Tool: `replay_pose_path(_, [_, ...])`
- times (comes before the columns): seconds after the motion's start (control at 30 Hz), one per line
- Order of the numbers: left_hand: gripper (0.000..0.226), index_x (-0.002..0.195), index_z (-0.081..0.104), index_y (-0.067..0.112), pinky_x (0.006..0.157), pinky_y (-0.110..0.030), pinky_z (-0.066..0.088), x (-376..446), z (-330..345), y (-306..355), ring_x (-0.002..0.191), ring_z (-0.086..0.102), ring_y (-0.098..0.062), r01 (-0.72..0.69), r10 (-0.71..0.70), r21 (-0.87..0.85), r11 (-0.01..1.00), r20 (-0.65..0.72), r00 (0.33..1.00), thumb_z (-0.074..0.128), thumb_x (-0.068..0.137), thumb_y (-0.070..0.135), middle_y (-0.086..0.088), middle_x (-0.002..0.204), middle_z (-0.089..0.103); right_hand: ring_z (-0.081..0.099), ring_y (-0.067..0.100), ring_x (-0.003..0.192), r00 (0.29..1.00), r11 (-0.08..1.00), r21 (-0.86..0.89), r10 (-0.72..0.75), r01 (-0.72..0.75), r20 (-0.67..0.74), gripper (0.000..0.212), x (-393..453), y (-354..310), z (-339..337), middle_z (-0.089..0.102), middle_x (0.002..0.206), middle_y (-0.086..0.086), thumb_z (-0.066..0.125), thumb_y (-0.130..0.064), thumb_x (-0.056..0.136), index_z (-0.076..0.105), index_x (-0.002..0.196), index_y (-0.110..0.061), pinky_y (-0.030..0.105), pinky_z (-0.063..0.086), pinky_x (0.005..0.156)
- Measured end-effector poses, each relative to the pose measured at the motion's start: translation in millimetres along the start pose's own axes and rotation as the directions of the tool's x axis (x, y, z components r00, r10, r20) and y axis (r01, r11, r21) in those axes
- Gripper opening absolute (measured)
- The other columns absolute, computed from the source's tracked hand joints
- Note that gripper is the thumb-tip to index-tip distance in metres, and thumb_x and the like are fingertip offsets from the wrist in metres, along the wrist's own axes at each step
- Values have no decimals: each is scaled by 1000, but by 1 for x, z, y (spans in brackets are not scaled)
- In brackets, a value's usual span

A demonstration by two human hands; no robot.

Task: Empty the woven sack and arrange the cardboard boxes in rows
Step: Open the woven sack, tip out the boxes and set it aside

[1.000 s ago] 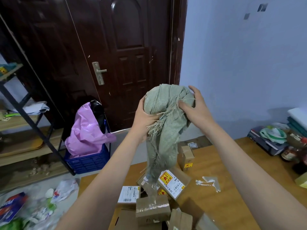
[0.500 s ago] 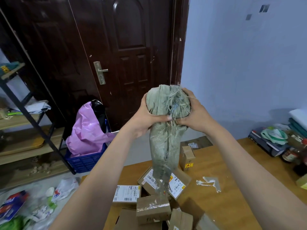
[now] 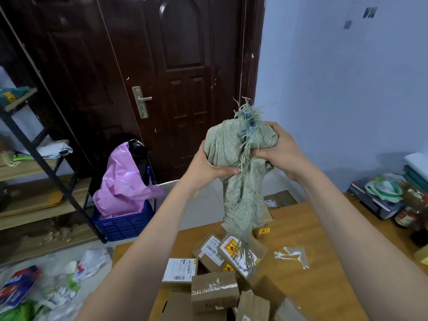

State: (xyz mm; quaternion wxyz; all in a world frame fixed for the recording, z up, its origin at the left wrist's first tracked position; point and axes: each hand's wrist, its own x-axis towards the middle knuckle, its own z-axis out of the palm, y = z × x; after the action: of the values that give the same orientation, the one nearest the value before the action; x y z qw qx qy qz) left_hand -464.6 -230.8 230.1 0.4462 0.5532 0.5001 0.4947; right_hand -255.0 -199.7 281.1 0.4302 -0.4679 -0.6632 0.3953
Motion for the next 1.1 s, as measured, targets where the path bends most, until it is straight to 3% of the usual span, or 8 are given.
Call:
replay_pose_path(0.07, [105,134,48,35,107,-44,46,2,2,0,131,50,-20,-20,23,72,997,-38,999,100,42,43,4,135,56,69,12,90,999,998,52,38,-38,12,61,0,0,0,68,101,0,78,5,71,56,122,-20,24,58,73])
replay_pose_path(0.33, [121,146,19,37,103,-46,49,-4,-7,3,130,53,-21,62,-26,-111,992,305,952,90,57,-1,-4,144,48,73,16,88,964,897,356,260,-261,51,38,-4,12,6,75,100,4,72,-2,84,63,120,-12,24,59,66])
replay_pose_path(0.43, [125,146,17,37,91,-41,56,-4,-4,1,128,54,-23,51,-37,-47,998,272,962,91,52,0,-5,139,50,74,19,90,962,880,391,270,-268,53,41,-4,17,9,75,102,6,74,-4,82,62,121,-11,28,59,70])
replay_pose_path(0.63, [98,141,30,22,64,-23,55,-1,5,1,102,60,-14,-27,26,29,999,13,1000,86,61,11,-3,118,57,62,15,110,977,965,154,214,-213,11,64,-4,18,13,60,125,-2,81,-40,76,49,129,-27,39,51,99])
replay_pose_path(0.77, [116,149,11,37,65,-16,55,1,11,4,106,59,-2,-7,0,-65,998,-118,993,88,67,6,19,120,50,34,15,140,996,996,29,83,-82,-26,79,-11,16,10,29,157,-3,54,-64,87,18,152,-41,37,30,114])
replay_pose_path(0.83, [115,150,15,41,66,-18,56,3,13,2,109,61,-5,-9,-5,-109,994,-130,991,85,68,0,15,124,53,35,15,141,997,999,10,34,-35,74,83,-18,17,9,30,158,-5,47,-72,83,11,153,-45,36,29,115])
replay_pose_path(0.97, [94,141,37,35,81,-31,60,9,19,-3,112,63,-13,-2,-17,-120,993,-158,987,84,68,1,4,124,60,40,15,137,977,994,-104,38,-17,212,118,-16,36,3,30,153,-8,82,-65,58,8,148,-53,47,44,108])
replay_pose_path(1.1, [96,137,41,38,82,-47,60,11,30,-11,112,65,-18,53,-71,-157,986,-110,991,88,58,10,2,125,62,38,16,138,975,988,-154,46,-12,219,128,-14,51,-7,29,151,-9,93,-56,46,12,145,-56,47,39,112])
